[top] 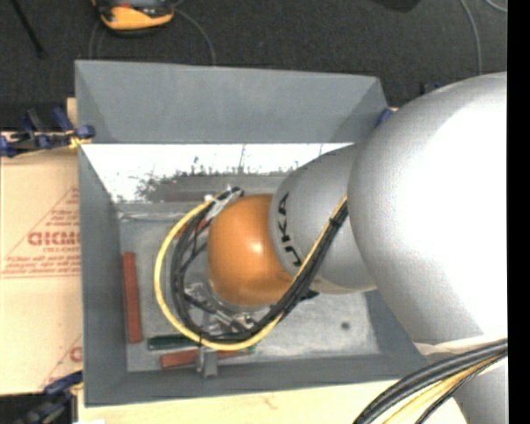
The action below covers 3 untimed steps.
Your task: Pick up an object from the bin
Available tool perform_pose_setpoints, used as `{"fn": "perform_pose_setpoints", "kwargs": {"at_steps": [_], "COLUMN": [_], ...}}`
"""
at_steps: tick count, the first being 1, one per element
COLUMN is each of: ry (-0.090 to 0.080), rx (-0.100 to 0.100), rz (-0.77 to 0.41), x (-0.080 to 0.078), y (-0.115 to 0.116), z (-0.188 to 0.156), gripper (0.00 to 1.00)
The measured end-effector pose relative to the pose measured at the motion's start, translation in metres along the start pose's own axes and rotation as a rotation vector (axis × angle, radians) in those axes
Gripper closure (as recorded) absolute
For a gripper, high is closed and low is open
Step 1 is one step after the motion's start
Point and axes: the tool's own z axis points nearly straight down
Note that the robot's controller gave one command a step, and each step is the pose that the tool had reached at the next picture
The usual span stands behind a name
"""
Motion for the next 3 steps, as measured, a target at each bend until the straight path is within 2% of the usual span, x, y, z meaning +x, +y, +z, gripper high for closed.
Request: {"fn": "perform_pose_setpoints", "kwargs": {"at_steps": [1,2,3], "ry": [0.005,0.005,0.013], "rx": [0.000,0.000,0.004], "rz": [0.195,0.195,0.210], "x": [0.000,0.000,0.000], "y": [0.045,0.045,0.041], "z": [0.002,0.002,-0.204], "gripper": [1.00,1.00,1.00]}}
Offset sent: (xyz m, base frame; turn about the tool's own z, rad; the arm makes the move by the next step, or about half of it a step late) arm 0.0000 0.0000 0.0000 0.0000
